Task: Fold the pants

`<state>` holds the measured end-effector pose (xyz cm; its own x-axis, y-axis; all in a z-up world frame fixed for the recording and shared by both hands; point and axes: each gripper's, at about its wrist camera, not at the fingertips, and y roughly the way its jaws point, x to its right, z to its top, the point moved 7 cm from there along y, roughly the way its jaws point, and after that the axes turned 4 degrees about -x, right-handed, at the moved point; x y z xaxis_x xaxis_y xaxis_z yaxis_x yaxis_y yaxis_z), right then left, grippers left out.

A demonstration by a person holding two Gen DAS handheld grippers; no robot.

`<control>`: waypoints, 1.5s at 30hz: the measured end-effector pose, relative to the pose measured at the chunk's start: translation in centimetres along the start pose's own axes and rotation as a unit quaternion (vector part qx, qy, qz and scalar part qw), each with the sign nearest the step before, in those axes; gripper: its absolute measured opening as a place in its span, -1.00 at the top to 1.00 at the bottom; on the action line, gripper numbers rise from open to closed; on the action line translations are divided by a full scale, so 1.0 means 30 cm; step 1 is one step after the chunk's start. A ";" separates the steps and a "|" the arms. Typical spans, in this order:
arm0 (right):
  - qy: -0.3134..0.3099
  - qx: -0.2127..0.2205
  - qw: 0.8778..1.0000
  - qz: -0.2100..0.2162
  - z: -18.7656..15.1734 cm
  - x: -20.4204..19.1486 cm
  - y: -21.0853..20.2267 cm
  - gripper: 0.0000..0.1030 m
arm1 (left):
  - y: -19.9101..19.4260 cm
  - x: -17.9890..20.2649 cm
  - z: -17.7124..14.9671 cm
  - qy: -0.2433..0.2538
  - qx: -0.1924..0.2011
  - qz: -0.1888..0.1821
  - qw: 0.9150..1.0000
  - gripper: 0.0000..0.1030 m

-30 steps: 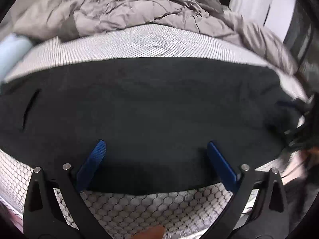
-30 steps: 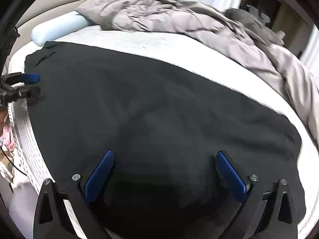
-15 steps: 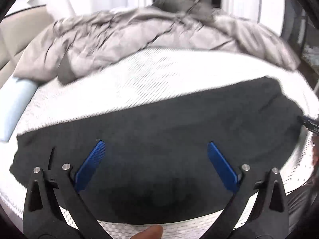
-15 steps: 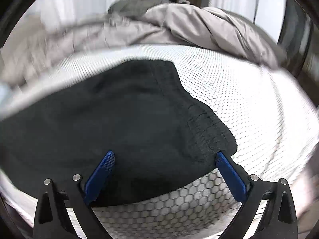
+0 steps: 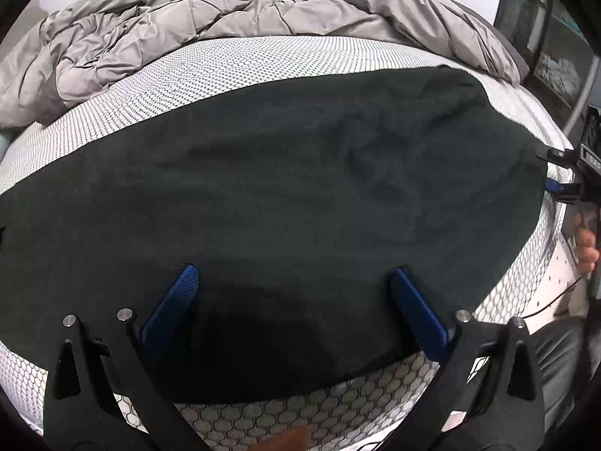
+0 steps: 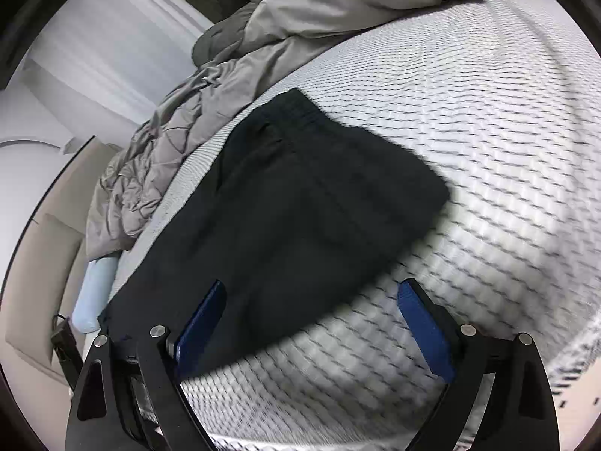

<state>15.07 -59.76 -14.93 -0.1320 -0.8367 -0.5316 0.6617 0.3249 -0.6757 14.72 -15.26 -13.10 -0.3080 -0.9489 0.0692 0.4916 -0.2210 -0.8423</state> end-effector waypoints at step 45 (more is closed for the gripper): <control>-0.458 -0.143 0.876 -0.043 -0.334 -0.817 0.412 -0.70 | -0.220 -0.563 -0.087 -0.113 0.045 0.101 0.987 -0.98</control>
<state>19.09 -30.81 -15.38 0.5623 -0.8238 0.0721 0.4487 0.2307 -0.8634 14.56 2.80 -10.10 -0.0111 -0.9995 0.0299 0.5973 -0.0306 -0.8014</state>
